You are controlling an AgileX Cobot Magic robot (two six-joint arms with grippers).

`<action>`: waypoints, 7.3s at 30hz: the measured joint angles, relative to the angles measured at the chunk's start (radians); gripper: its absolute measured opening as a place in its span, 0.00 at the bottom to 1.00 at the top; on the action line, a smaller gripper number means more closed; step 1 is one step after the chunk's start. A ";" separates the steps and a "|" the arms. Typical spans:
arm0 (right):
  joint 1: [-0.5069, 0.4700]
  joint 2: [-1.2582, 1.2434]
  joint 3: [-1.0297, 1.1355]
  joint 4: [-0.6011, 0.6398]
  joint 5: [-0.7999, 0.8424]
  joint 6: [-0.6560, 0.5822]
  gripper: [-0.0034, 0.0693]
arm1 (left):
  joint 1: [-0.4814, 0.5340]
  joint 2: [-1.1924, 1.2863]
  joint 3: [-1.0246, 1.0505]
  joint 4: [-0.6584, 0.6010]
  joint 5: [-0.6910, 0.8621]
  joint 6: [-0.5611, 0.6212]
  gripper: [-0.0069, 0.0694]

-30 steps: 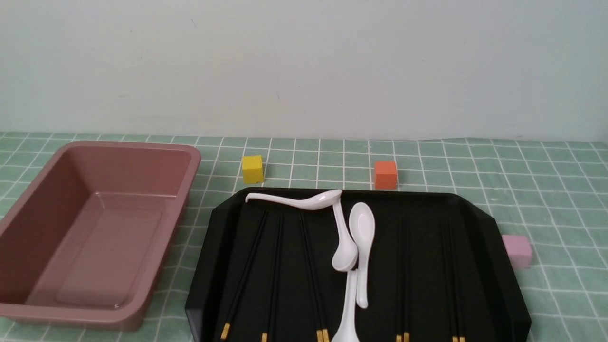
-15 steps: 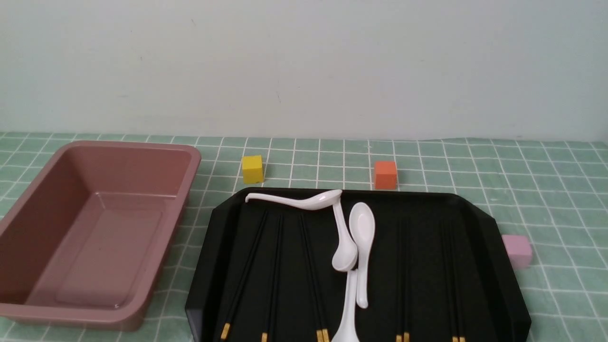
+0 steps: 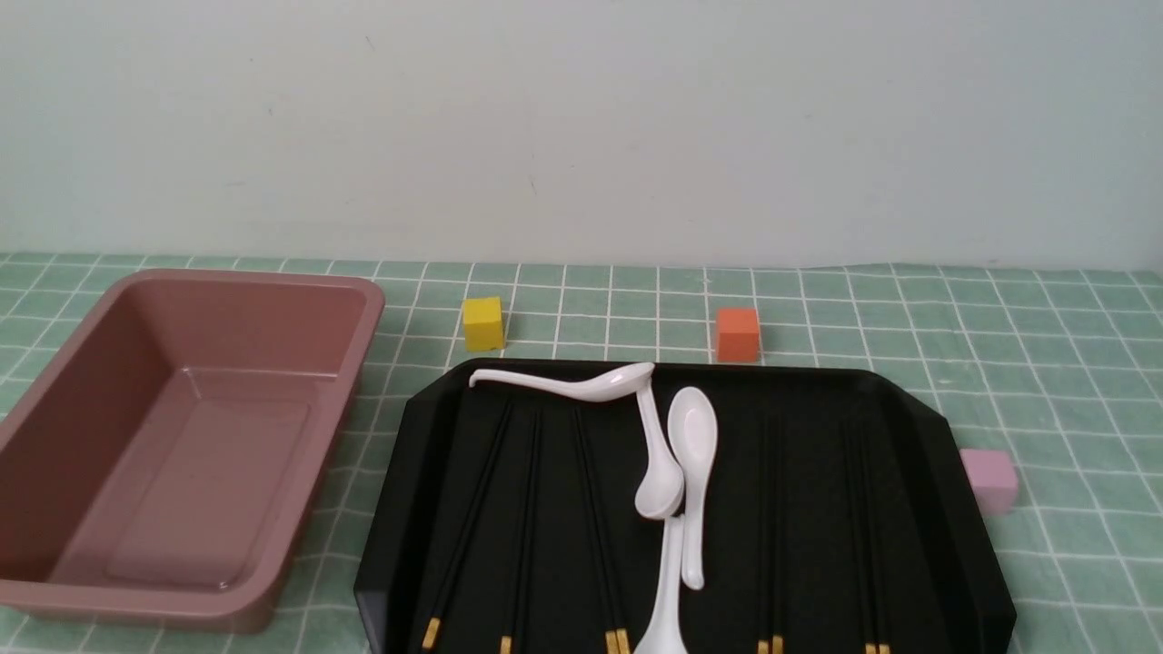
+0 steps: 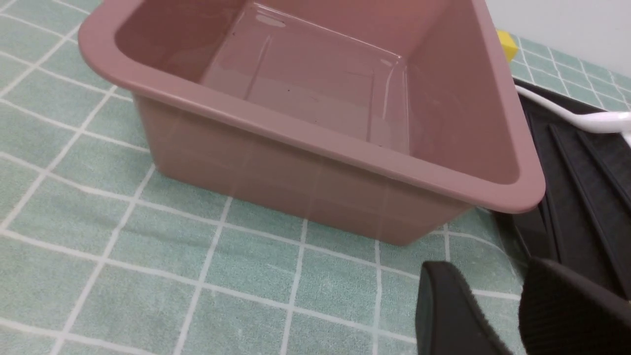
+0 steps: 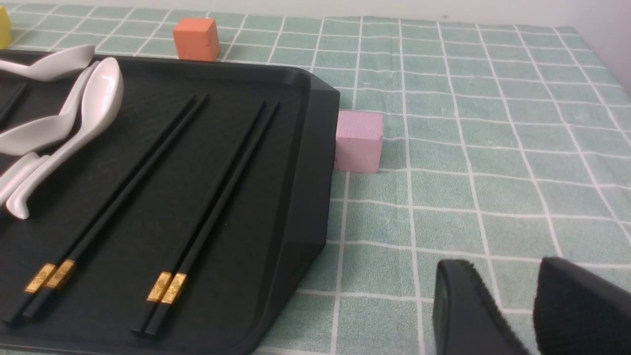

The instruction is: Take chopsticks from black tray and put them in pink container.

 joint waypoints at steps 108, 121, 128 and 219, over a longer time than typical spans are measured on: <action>0.000 0.000 0.000 0.000 0.000 0.000 0.38 | -0.440 1.948 -1.295 0.072 0.434 0.003 0.50; 0.000 0.000 0.000 0.000 0.000 0.000 0.38 | -0.440 2.012 -1.322 0.067 0.435 -0.002 0.45; 0.000 0.000 0.000 0.000 0.000 0.000 0.38 | -0.440 2.010 -1.323 0.056 0.434 -0.065 0.21; 0.000 0.000 0.000 0.000 0.000 0.000 0.38 | 0.173 0.125 -0.419 -0.736 0.194 0.648 0.07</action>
